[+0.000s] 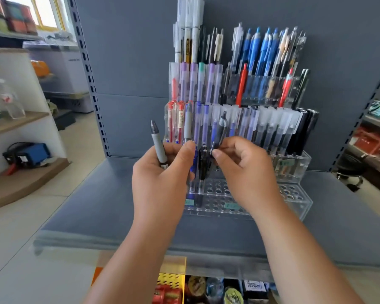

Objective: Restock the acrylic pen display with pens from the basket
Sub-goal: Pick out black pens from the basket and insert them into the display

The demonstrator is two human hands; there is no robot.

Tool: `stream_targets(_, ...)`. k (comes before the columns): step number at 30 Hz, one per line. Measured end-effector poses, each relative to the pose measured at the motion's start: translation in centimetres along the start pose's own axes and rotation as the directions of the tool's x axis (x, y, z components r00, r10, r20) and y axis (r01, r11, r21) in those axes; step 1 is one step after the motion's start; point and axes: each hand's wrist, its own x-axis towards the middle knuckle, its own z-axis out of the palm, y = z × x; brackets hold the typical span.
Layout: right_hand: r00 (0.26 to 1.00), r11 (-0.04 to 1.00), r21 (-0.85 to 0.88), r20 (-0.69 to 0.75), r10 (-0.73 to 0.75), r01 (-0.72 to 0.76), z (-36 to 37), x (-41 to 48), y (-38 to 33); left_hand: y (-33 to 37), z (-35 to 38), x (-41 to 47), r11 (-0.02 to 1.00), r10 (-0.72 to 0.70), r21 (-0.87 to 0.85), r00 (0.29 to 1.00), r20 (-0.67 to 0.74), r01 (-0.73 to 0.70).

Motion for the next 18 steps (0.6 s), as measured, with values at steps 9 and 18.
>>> stream_targets(9,0.998,0.979,-0.202,0.041,0.038,-0.028,0.7,-0.6,1.0,-0.4,0.2,-0.3,0.999,0.007,-0.040,0.999,0.044,-0.006)
stream_targets(18,0.992,0.942,-0.322,0.053,0.111,-0.088,0.9,-0.9,1.4,-0.8,0.3,-0.7,1.000,-0.019,-0.017,0.998,0.066,0.020)
